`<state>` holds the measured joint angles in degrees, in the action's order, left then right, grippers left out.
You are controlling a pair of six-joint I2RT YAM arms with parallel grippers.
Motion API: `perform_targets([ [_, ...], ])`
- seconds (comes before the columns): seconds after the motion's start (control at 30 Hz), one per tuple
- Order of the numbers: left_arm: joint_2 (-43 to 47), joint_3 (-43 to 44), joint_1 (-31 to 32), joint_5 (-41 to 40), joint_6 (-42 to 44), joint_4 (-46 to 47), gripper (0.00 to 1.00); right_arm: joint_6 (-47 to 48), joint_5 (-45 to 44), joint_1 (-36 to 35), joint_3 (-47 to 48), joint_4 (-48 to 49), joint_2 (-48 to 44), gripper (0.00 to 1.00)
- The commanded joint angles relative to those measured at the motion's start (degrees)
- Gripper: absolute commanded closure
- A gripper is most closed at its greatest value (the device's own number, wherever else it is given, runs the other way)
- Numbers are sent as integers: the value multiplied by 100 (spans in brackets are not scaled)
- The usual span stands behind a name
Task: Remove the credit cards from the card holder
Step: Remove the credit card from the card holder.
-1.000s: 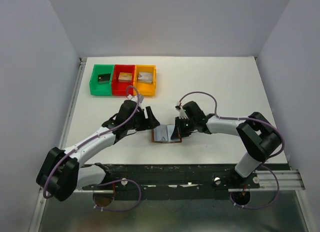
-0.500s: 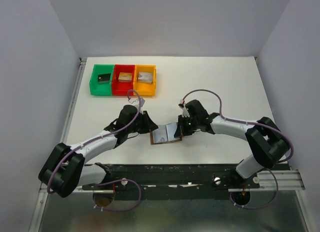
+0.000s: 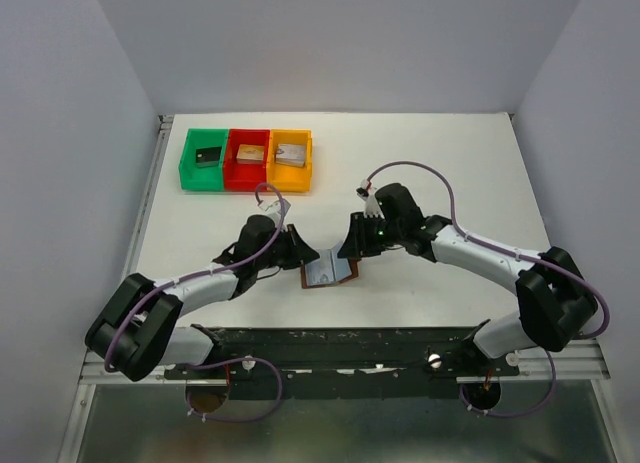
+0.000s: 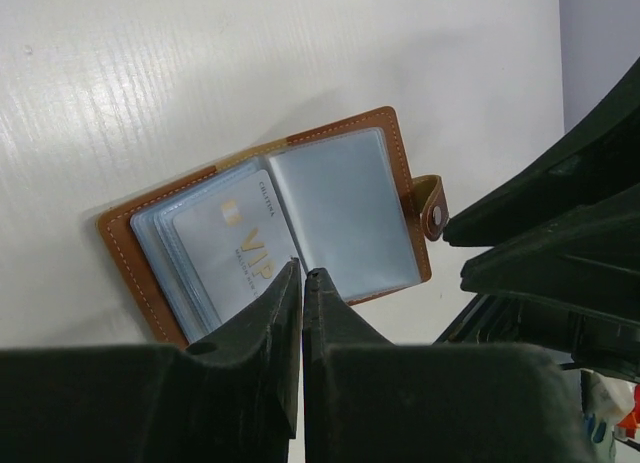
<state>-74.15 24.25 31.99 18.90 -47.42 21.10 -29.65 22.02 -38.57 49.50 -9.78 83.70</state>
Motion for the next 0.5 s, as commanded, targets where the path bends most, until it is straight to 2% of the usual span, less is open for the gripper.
perform_targets([
  [0.0, -152, -87, 44, 44, -13, 280, 83, -181, 461, -37, 236, 231, 59, 61],
  [0.2, -380, 44, 185, 0, 92, 254, 84, -129, 567, -212, 534, 188, 234, 70],
  [0.37, -574, 124, 211, 18, 93, 158, 89, 20, 215, -222, 711, -278, 796, 78],
  [0.47, -531, 45, 211, -131, 92, 61, 90, 29, 153, -230, 623, -235, 1016, 79],
])
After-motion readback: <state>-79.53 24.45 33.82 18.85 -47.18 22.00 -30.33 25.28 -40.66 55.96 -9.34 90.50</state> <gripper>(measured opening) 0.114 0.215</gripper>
